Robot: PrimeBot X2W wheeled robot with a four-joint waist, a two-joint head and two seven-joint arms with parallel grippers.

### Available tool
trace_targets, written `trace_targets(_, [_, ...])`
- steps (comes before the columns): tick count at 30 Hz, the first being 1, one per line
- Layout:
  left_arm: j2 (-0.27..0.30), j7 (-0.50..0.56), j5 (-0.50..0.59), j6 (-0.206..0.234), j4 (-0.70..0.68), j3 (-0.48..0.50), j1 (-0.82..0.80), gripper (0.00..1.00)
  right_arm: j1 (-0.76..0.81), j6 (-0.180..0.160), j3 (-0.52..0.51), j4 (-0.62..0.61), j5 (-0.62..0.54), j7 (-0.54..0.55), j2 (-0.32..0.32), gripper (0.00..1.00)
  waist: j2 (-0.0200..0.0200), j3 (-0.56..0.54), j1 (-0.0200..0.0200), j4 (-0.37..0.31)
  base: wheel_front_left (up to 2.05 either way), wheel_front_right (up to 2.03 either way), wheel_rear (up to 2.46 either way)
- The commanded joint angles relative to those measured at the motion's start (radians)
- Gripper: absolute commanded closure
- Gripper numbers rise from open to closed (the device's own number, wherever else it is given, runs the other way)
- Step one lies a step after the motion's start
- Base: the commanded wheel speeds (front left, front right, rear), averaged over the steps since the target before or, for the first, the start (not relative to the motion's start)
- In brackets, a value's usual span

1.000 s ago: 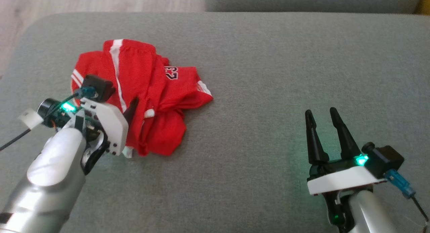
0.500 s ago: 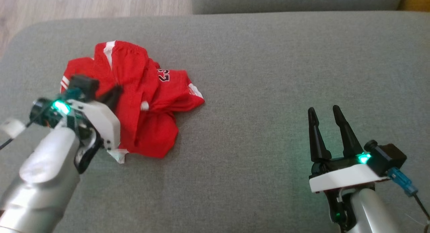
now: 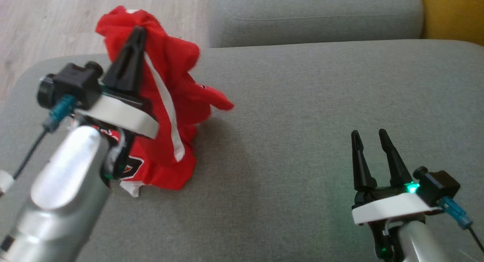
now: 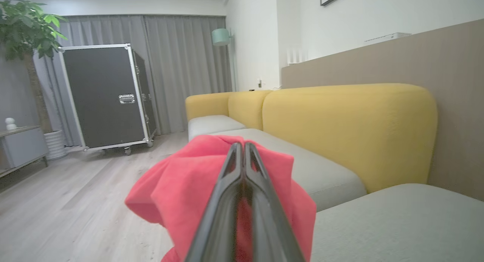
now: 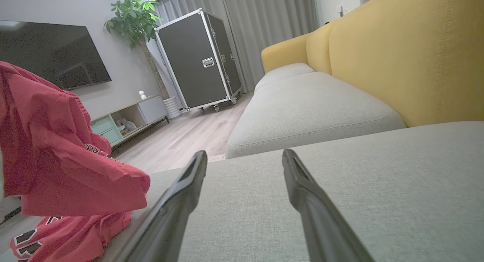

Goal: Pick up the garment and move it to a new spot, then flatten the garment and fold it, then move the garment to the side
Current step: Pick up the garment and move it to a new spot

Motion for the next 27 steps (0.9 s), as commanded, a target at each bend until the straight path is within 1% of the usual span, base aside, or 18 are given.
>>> trace_targets(1, [0.023,-0.003,-0.002,0.007,-0.040,0.042,-0.032,1.00,-0.021,-0.001,0.024,-0.028,0.004,-0.011,-0.006,0.00,-0.0001,-0.005,0.0002,-0.007,0.00,0.00,0.00])
trace_targets(4, [0.008,0.016,-0.001,0.017,-0.105,0.019,-0.010,1.00,-0.024,-0.001,0.000,-0.025,-0.012,-0.011,-0.006,0.00,-0.0001,-0.002,0.0002,-0.028,0.00,0.00,0.00])
trace_targets(5, [-0.003,0.024,0.003,0.021,-0.135,0.002,-0.001,1.00,-0.030,-0.001,-0.008,-0.025,-0.012,-0.011,-0.006,0.00,-0.0001,0.003,0.0002,-0.046,0.00,0.00,0.00])
trace_targets(8, [-0.017,0.027,0.006,0.024,-0.156,-0.012,0.003,1.00,-0.037,-0.001,-0.008,-0.026,-0.010,-0.011,-0.006,0.00,-0.0001,0.009,0.0002,-0.068,0.00,0.00,0.00])
trace_targets(9, [-0.034,0.031,0.008,0.024,-0.173,-0.029,0.001,1.00,-0.044,-0.001,-0.005,-0.028,-0.008,-0.011,-0.006,0.00,-0.0001,0.017,0.0002,-0.093,0.00,0.00,0.00])
trace_targets(13, [-0.065,0.045,0.018,0.017,-0.184,-0.065,-0.017,1.00,-0.060,-0.001,0.001,-0.031,-0.001,-0.011,-0.006,0.00,-0.0001,0.035,0.0002,-0.157,0.00,0.00,0.00])
trace_targets(19, [-0.112,0.065,0.028,-0.001,-0.132,-0.115,-0.050,1.00,-0.089,-0.001,0.022,-0.043,0.006,-0.011,-0.006,0.00,-0.0001,0.058,0.0002,-0.282,0.00,0.00,0.00])
trace_targets(23, [-0.145,0.066,0.037,-0.020,-0.042,-0.140,-0.096,1.00,-0.112,-0.001,0.057,-0.055,0.016,-0.011,-0.006,0.00,-0.0001,0.089,0.0002,-0.359,0.00,0.00,0.00])
trace_targets(27, [-0.179,0.031,0.043,-0.052,0.064,-0.146,-0.164,1.00,-0.126,-0.001,0.082,-0.069,0.035,-0.011,-0.006,0.00,-0.0001,0.122,0.0002,-0.416,0.00,0.00,0.00])
